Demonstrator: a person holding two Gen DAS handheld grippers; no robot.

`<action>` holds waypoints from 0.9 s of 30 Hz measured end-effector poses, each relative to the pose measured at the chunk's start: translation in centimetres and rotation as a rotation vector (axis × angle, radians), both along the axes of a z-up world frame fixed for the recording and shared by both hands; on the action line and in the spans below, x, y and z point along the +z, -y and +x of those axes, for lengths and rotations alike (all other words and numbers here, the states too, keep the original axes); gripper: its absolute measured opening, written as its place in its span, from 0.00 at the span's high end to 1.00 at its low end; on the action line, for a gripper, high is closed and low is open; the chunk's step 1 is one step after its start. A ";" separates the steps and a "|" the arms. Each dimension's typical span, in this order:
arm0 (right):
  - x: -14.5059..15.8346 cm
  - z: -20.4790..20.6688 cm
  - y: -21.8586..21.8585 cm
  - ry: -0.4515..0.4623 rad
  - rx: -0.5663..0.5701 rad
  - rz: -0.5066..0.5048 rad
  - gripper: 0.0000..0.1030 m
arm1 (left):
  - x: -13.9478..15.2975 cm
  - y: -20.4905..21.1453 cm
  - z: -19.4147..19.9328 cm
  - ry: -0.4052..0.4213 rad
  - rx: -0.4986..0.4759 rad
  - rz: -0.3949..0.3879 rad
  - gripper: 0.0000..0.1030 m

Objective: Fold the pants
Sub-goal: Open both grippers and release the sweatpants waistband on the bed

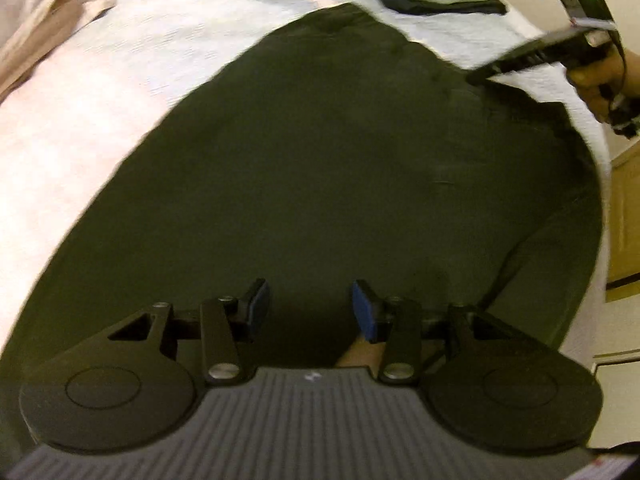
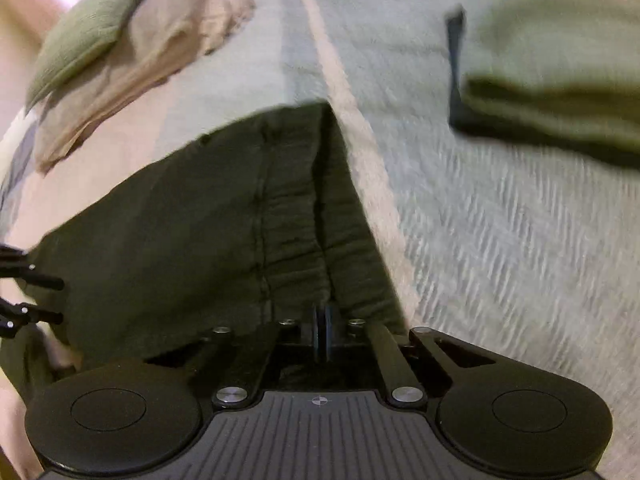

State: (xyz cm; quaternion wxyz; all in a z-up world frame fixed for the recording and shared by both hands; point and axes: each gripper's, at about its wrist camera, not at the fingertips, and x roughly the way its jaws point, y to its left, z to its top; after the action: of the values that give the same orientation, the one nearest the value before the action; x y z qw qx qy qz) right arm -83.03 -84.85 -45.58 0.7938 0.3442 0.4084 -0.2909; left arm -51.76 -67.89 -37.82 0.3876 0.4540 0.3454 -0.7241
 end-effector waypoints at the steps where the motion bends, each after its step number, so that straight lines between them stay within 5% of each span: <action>1: 0.4 -0.1 0.0 0.008 0.001 -0.022 1.00 | 0.0 0.0 -0.7 -0.007 -0.004 -0.008 0.61; 5: 0.3 -0.1 0.6 -0.005 -0.002 -0.054 1.00 | 0.7 -1.1 -1.1 -0.029 0.018 -0.029 0.61; 9: -1.3 0.0 -0.2 -0.063 -0.053 -0.040 0.98 | 1.8 -4.1 3.1 0.028 0.083 -0.037 0.61; 13: 2.1 1.3 -3.1 -0.205 -0.120 -0.207 0.71 | 3.9 -8.7 10.0 0.103 0.211 -0.055 0.60; 16: 5.1 3.0 -8.2 -0.203 -0.104 -0.265 0.64 | 5.4 -12.8 15.3 0.156 0.319 -0.057 0.55; 21: 6.1 7.8 -18.0 -0.141 0.018 -0.202 0.62 | 5.8 -21.9 22.1 0.243 0.419 -0.069 0.48; 27: 3.9 14.5 -28.1 -0.170 0.126 -0.109 0.59 | 3.5 -31.4 26.1 0.336 0.346 -0.071 0.48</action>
State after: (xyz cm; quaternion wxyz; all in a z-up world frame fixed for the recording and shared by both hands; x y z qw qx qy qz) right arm -68.49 -56.79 -41.70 0.7905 0.2482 0.4789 -0.2903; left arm -25.64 -36.46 -34.32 0.5736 0.4883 0.3232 -0.5728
